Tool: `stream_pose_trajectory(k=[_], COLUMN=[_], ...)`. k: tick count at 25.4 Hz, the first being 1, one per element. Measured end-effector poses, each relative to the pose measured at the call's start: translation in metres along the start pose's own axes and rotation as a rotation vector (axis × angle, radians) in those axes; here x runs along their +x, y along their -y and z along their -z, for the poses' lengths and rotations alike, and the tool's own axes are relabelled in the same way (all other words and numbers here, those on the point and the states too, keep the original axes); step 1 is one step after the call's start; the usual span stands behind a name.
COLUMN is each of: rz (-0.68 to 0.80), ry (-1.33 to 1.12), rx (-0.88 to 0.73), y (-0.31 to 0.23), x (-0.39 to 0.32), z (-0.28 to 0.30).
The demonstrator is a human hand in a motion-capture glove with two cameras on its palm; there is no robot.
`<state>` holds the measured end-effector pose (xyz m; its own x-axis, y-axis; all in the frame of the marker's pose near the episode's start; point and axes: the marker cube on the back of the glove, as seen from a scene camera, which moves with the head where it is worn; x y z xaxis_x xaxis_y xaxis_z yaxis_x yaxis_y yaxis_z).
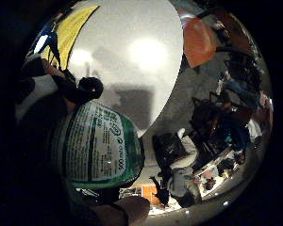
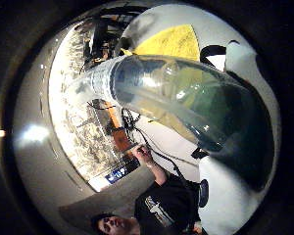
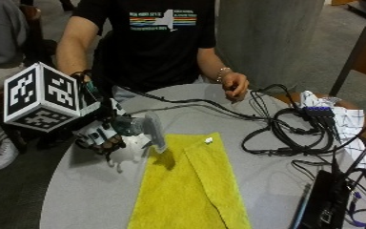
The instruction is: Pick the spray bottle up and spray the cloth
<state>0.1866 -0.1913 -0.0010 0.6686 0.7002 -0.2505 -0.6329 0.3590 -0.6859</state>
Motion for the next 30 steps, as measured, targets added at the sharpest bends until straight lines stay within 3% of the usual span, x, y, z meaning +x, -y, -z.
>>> stream_pose_trajectory(k=[20, 24, 30], rz=[-0.031, 0.046, 0.298], ry=[-0.019, 0.065, 0.366], rx=[-0.012, 0.054, 0.251], y=[0.000, -0.009, -0.030], x=[0.004, -0.006, -0.036], z=[-0.006, -0.006, -0.011])
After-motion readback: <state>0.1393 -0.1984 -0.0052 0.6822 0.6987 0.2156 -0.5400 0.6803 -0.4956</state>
